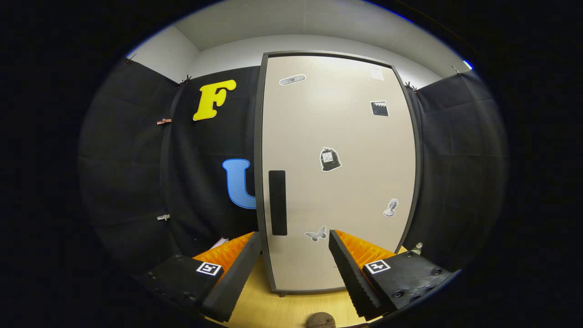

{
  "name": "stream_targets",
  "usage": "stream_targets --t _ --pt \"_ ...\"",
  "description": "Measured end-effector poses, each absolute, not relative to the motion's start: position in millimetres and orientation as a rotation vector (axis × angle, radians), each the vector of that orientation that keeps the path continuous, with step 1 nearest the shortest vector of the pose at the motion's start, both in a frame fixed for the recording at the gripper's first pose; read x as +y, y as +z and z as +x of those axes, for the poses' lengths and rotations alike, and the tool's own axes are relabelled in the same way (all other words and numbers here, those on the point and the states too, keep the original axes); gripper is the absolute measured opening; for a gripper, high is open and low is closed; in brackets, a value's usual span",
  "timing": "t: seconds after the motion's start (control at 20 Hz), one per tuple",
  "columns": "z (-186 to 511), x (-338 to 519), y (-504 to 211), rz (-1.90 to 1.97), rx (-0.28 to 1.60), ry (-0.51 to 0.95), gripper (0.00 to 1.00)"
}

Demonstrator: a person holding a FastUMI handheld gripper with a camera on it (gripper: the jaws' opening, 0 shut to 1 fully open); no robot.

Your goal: Open the shoe cabinet door, grab the shoes and put them into the shoe cabinet, then close the shoe cabinet door.

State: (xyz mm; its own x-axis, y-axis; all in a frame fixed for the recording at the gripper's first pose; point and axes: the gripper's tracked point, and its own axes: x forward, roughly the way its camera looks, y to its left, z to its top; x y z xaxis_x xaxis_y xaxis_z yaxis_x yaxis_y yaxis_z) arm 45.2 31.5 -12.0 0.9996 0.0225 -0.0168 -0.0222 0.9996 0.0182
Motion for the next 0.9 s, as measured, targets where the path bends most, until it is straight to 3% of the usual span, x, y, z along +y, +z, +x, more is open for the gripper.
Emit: stream_targets --t 0.75,0.85,0.9 --pt "156 52 -38 0.047 0.068 0.001 0.97" --pt "162 54 -34 0.046 0.050 -0.004 0.84" --pt "165 54 -32 0.044 0.040 -0.009 0.83"
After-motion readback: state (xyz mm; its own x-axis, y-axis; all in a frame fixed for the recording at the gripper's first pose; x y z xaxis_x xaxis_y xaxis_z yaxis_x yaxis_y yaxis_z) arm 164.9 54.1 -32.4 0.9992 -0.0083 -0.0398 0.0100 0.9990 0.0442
